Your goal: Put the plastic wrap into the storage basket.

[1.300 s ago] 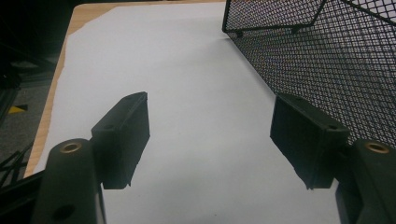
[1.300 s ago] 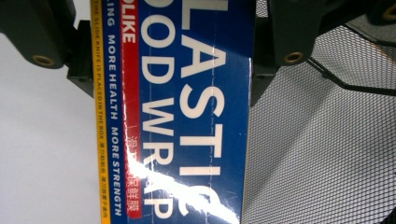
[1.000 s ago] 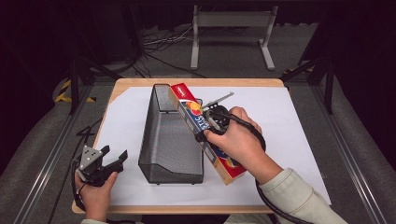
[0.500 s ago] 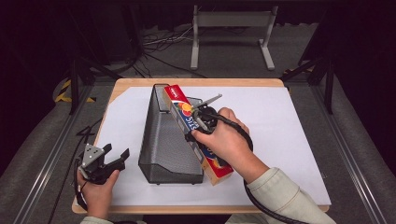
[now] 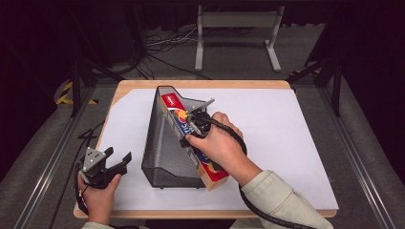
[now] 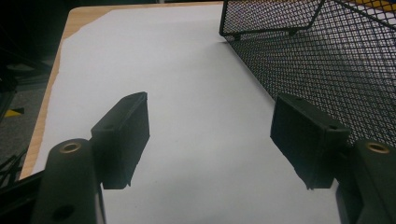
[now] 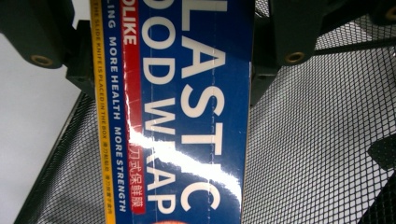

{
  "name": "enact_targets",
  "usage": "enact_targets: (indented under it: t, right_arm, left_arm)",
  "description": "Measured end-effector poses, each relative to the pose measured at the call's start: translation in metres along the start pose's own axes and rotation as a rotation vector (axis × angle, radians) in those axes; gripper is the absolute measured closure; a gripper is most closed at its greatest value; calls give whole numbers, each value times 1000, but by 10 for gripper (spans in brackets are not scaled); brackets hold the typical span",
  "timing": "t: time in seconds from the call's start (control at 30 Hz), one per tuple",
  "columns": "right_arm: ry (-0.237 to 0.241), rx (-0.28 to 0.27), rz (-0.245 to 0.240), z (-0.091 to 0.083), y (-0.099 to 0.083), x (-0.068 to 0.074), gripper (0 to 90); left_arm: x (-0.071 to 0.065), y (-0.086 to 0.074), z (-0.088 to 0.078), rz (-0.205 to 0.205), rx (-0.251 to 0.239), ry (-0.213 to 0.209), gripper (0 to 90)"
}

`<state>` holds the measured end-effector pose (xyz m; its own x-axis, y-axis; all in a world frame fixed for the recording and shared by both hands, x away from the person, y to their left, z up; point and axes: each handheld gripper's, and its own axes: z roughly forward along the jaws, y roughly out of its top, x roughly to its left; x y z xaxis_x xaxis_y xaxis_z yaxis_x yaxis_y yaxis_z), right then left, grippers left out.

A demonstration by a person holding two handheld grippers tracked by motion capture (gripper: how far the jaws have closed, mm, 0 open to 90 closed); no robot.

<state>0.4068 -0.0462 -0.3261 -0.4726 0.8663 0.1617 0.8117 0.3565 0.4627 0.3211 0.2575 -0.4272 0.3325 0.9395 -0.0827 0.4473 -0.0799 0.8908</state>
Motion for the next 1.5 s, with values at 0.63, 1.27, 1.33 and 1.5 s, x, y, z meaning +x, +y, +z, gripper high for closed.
enact_targets:
  t: [0.63,1.27,1.33,1.5]
  right_arm:
    - [-61,122,57,22,11,5,390]
    - [-131,153,18,33,18,11,377]
    - [-135,122,-11,32,18,11,346]
    - [-150,101,-40,33,16,10,278]
  left_arm:
    - [2,-2,-2,-3,3,1,288]
    - [3,-2,-1,-9,11,-3,283]
    - [3,-2,0,-7,10,-4,283]
    - [3,-2,0,-5,14,-8,282]
